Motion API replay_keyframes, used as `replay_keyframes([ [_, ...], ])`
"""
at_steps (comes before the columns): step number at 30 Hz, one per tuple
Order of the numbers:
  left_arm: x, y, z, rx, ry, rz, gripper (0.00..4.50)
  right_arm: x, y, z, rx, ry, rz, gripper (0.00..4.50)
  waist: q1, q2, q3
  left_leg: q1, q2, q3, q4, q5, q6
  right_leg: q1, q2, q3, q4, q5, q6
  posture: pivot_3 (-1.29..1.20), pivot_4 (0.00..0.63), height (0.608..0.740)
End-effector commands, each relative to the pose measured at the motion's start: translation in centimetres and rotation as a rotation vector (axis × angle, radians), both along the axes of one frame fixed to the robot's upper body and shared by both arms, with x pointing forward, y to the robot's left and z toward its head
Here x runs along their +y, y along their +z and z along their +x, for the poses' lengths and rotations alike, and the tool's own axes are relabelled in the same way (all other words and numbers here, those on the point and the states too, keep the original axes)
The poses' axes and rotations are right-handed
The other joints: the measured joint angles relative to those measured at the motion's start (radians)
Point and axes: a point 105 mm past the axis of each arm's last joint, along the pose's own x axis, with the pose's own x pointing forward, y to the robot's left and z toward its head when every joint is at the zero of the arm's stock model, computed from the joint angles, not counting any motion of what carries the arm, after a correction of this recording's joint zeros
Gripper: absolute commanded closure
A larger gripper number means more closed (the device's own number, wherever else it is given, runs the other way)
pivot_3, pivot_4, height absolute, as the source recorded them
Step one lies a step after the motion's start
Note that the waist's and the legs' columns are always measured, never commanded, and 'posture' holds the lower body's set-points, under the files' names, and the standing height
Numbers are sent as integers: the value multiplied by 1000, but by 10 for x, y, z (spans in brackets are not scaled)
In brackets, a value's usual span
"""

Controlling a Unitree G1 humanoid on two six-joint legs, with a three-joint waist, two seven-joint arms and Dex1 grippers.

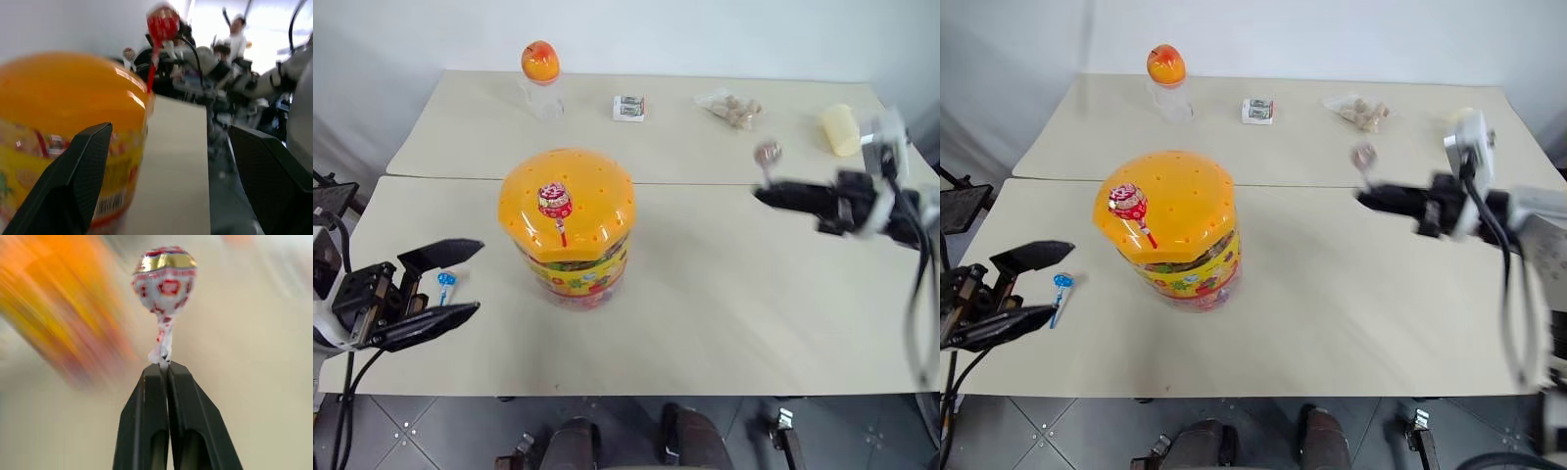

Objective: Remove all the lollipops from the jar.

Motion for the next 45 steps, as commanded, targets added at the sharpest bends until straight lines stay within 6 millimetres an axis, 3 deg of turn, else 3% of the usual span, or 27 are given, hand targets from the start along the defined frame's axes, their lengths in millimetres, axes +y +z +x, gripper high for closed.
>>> replay_keyframes([
  [1, -1, -5, -3, -27, -35, 72, 489, -24, -31, -9, 65, -3, -299, 4484, -6, 1, 0, 0, 0, 1, 0, 0, 0, 0, 0, 0, 0, 0, 0, 0, 150, 740],
  [4, -1, -6, -2, -33, -36, 69, 489, -48, -60, -10, 145, -99, -450, 4484, -18, 2, 0, 3, 3, 7, 1, 0, 0, -1, 0, 3, 2, 0, 0, 0, 150, 740],
  [7, -1, -5, -1, -41, -32, 56, 489, -47, -69, -12, 148, -74, -406, 4484, -23, 4, 1, 3, 3, 9, 2, 0, 0, -1, 0, 4, 2, 0, 0, 0, 150, 740],
  [10, 0, 2, 1, -53, -9, 5, 489, -43, -73, -10, 110, -53, -296, 3750, -25, 4, 1, 3, 3, 8, 2, 0, 0, -1, 0, 4, 2, 0, 0, 0, 150, 740],
  [14, 5, 10, 0, -67, 71, -93, 489, -27, -66, -15, 9, 86, -190, 2429, -21, 4, 1, 3, 3, 8, 2, 0, 0, -1, 0, 5, 2, 0, 0, 0, 150, 740],
  [16, 7, 11, -4, -56, 96, -128, 489, -12, -49, -13, -113, 162, -101, 1730, -22, 4, 1, 3, 3, 8, 2, 0, 0, -1, 0, 5, 1, 0, 0, 0, 150, 740],
  [19, 13, 14, -5, -61, 149, -186, 489, 22, -8, -14, -303, 302, 110, 724, -23, 4, 1, 3, 3, 8, 2, 0, 0, -1, 1, 5, 2, 0, 0, 0, 150, 740],
  [24, 22, 20, -7, -46, 200, -286, 489, 96, 48, -26, -434, 550, 340, 724, -28, 5, 1, 4, 4, 7, 3, 0, 0, -2, 1, 6, 5, 0, 0, 0, 150, 740],
  [26, 25, 13, -8, -12, 203, -285, 489, 147, 70, -44, -482, 749, 440, 724, -31, 5, 1, 4, 4, 6, 3, 0, -1, -2, 1, 5, 6, 0, 0, 0, 150, 740],
  [28, 26, 9, -7, 15, 203, -289, 489, 184, 77, -58, -502, 905, 429, 724, -30, 5, 1, 4, 4, 6, 3, -1, -1, -3, 1, 5, 7, 0, 0, 0, 150, 740],
  [30, 28, 9, -5, 10, 205, -294, 489, 205, 79, -58, -500, 946, 414, 724, -26, 5, 1, 3, 4, 6, 3, -1, -1, -4, 1, 5, 9, 0, 0, 0, 150, 740],
  [36, 31, 20, -2, -47, 229, -365, 489, 241, 78, -64, -497, 1067, 359, 724, -7, 3, 0, 2, 1, 1, 4, -1, -1, -4, 0, 5, 11, 0, 0, 0, 150, 740],
  [45, 32, 0, -16, 34, 245, -379, 489, 288, 79, -68, -444, 1078, 294, 724, -39, 3, 0, 3, 1, 1, 3, -1, -1, -4, 1, 5, 12, 0, 0, 0, 150, 740],
])
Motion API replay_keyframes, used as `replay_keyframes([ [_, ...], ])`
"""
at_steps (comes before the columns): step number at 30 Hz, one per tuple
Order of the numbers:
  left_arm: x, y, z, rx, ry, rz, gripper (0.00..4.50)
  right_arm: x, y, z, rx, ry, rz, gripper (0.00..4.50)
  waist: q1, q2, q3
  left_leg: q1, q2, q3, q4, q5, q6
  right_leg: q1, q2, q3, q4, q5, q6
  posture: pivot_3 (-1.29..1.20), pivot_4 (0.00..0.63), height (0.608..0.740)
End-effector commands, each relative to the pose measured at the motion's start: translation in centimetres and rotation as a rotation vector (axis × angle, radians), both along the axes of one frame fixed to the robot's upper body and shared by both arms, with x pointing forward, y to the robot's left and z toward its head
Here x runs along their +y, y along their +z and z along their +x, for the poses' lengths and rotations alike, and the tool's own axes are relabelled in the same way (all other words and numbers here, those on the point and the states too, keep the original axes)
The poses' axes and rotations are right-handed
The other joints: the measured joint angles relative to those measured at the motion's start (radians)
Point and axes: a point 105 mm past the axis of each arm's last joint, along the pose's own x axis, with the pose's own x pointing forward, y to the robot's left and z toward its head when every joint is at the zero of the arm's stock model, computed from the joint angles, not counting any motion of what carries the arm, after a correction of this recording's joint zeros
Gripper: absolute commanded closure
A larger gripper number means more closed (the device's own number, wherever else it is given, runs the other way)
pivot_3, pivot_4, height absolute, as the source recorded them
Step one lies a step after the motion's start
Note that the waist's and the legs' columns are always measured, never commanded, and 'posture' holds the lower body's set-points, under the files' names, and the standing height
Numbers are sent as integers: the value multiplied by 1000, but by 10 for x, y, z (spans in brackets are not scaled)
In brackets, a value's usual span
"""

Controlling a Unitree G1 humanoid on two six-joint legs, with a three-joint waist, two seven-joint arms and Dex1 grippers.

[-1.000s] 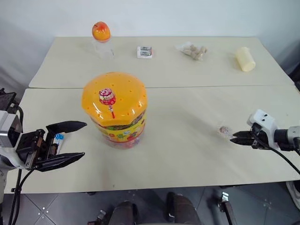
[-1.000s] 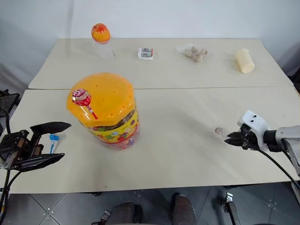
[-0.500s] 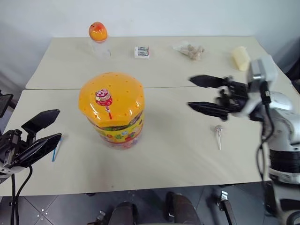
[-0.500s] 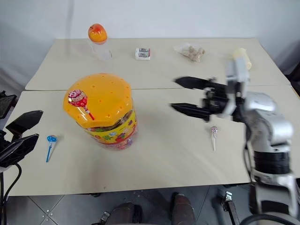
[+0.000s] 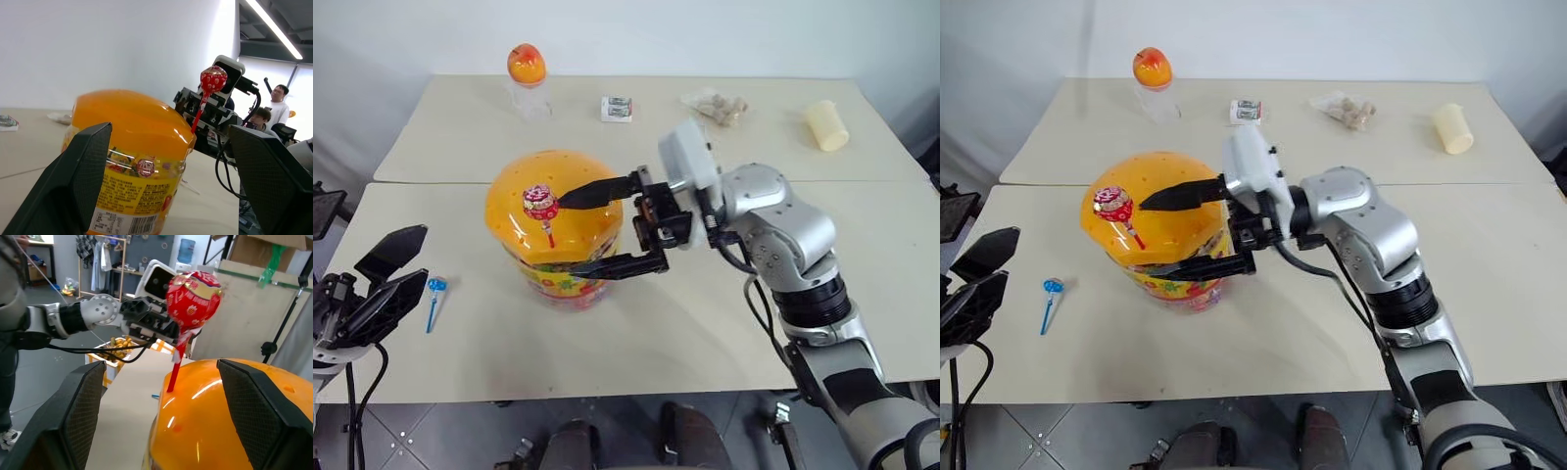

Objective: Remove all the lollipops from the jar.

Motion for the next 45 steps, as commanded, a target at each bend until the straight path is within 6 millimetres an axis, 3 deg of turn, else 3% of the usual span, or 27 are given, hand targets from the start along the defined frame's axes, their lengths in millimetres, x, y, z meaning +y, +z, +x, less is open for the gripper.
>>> replay_keyframes([
  [1, 0, 3, -11, -29, 8, 1, 489, 7, 7, -4, -19, 4, 0, 724, -1, 0, 0, 0, 0, 0, 0, 0, 0, 0, 0, 0, 0, 0, 0, 0, 150, 740],
  [7, 2, 6, -12, -64, 37, -42, 489, 6, 1, -4, -3, 21, -33, 724, 7, -1, -1, 0, 0, -1, 1, 0, 0, 1, 0, 0, 0, 0, -1, 0, 150, 740],
  [10, -1, 8, -15, -75, 29, -62, 489, 6, -1, 0, -2, 16, -36, 1295, 4, -1, -1, 0, 0, -1, 1, 0, 0, 1, 0, 0, 0, 0, -1, 0, 150, 740],
  [19, -6, 13, -17, -80, -1, -66, 489, 8, -5, 14, 26, -11, -15, 4412, 2, -1, -1, 1, 0, 0, 1, 0, 0, 1, 0, 1, 1, 0, -1, 0, 150, 740],
  [24, -10, 20, -15, -86, -40, -73, 489, 7, 8, 12, 75, 28, 75, 4465, 2, -1, -1, 1, 1, 0, 1, 0, -1, 1, 0, 1, 2, -1, -1, 0, 150, 740],
  [32, -21, 32, -10, -115, -98, -74, 489, -35, 47, 11, 233, 122, 255, 4465, 8, -1, -1, 0, -1, -2, 1, 0, 0, 1, 0, 1, 2, -1, -1, 0, 150, 740],
  [36, -33, 36, -7, -123, -164, -43, 489, -76, 66, 21, 248, 16, 289, 4465, 9, -1, 0, 0, 0, -2, 1, 0, 0, 1, 0, 1, 2, -1, -1, 0, 150, 740],
  [39, -51, 18, -7, -61, -268, 150, 489, -141, 55, 51, 274, -329, 180, 4465, 19, -1, 0, -1, -1, -2, 1, 0, 0, 1, 0, 1, 1, -1, -1, 0, 150, 740],
  [42, -52, 12, -5, -44, -298, 211, 489, -193, 14, 65, 246, -625, -59, 4465, 29, -1, 0, -1, -2, 0, -2, -2, 1, 1, 0, 1, -5, -1, -1, 0, 150, 740],
  [45, -49, 19, 4, -92, -276, 217, 489, -267, -39, 74, 200, -976, -349, 4465, 31, 0, 0, -1, 0, 5, -5, -2, 1, 0, 1, 1, -9, -1, 0, 0, 150, 740],
])
